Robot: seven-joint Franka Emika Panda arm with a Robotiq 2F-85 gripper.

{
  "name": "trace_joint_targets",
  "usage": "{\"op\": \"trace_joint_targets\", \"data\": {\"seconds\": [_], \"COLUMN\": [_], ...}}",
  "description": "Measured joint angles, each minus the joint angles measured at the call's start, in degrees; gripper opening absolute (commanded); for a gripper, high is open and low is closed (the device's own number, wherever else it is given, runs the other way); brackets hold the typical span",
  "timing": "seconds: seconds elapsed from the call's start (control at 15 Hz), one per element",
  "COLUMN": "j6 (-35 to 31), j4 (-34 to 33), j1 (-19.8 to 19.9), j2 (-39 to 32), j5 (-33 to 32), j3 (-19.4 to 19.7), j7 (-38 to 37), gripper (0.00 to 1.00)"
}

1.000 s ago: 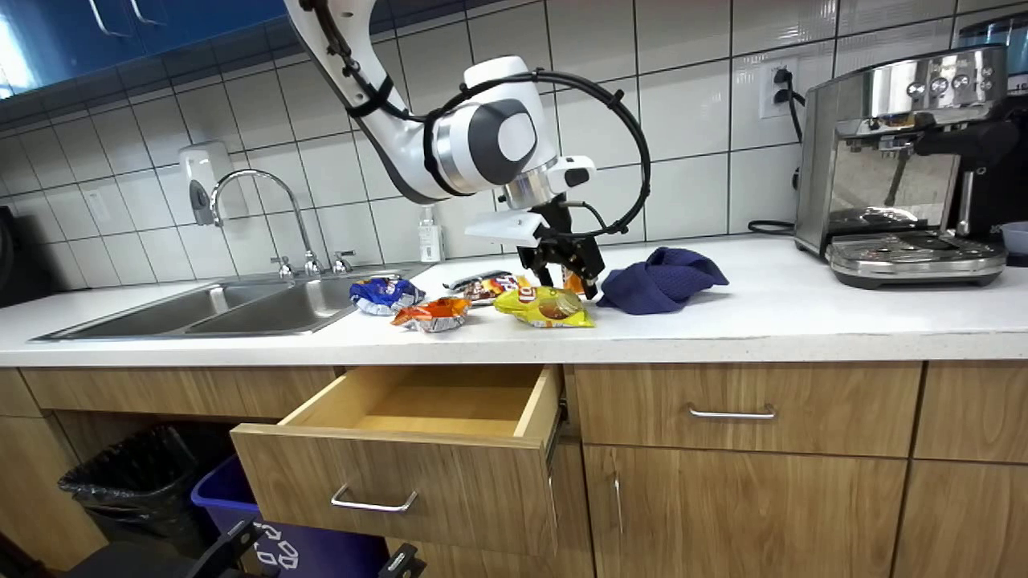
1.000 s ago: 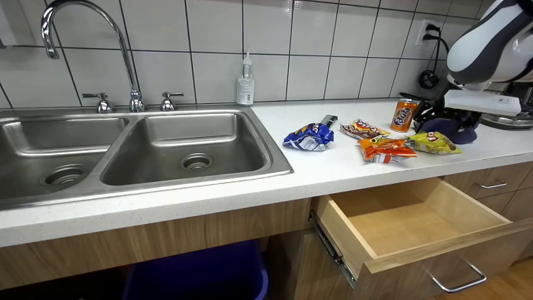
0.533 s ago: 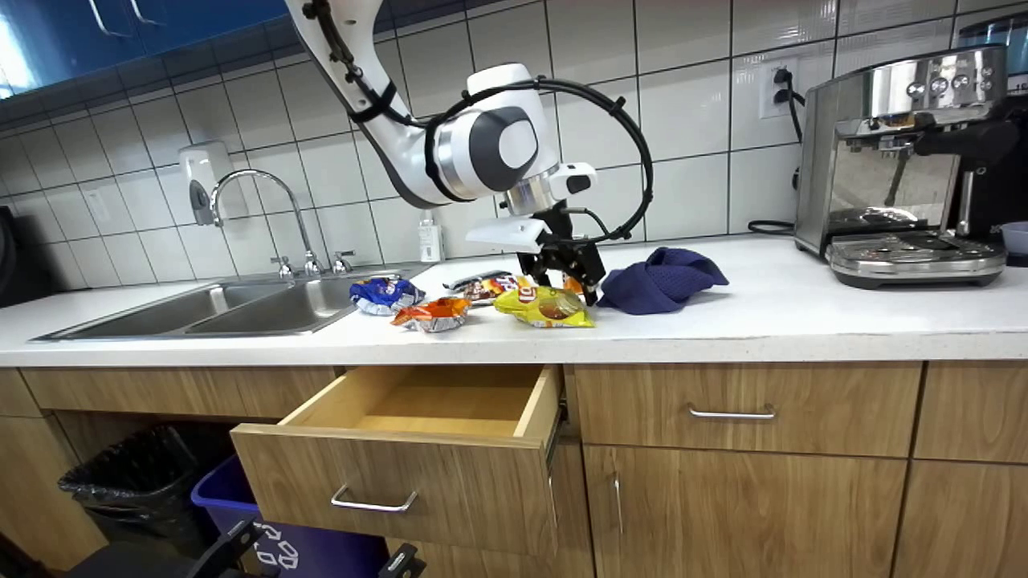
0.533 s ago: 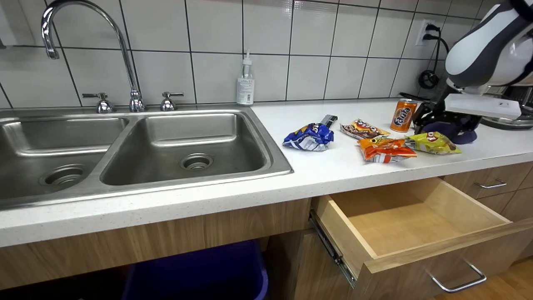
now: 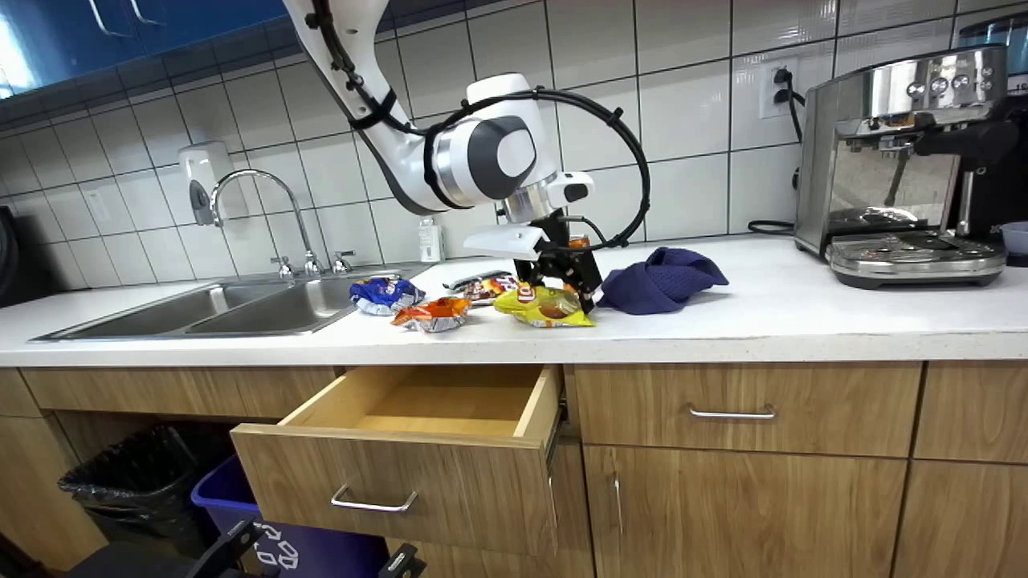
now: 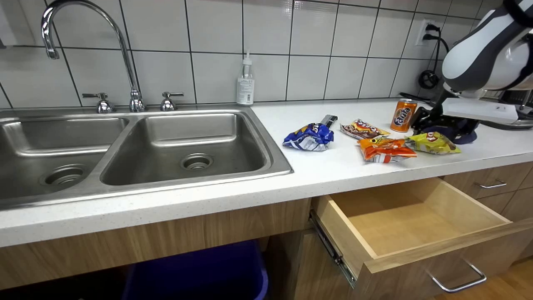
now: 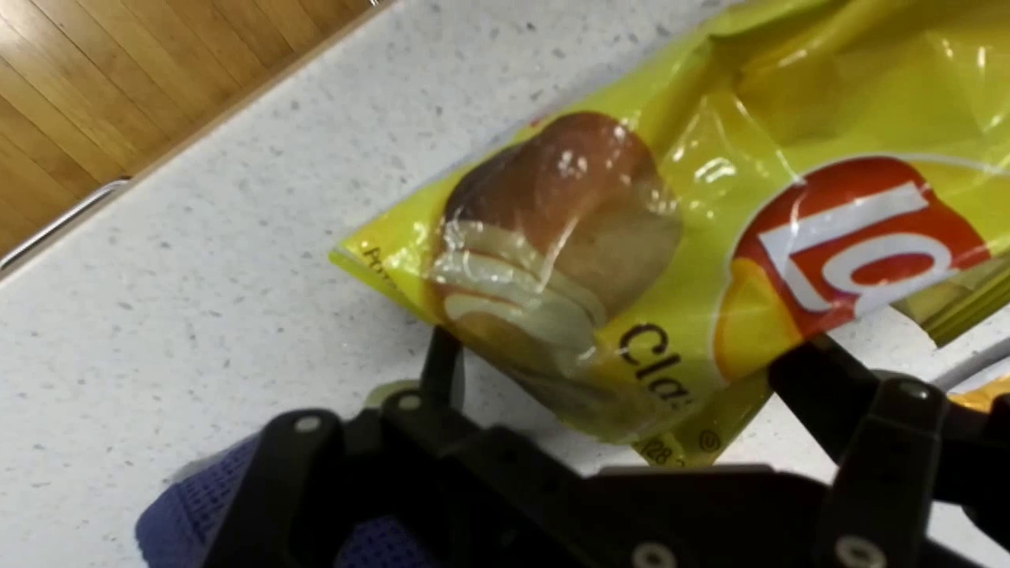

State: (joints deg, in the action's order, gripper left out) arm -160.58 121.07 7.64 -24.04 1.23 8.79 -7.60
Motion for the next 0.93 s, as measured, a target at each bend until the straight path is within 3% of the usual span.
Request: {"op": "trace_joint_targets", "data": {"seconds": [0.93], "j6": [0.3], "j4": [2.8], "j1": [0.0], "j2": [1.9], "j5": [0.0], "j3": [-0.2], "j7": [1.6], "gripper": [1.00]}}
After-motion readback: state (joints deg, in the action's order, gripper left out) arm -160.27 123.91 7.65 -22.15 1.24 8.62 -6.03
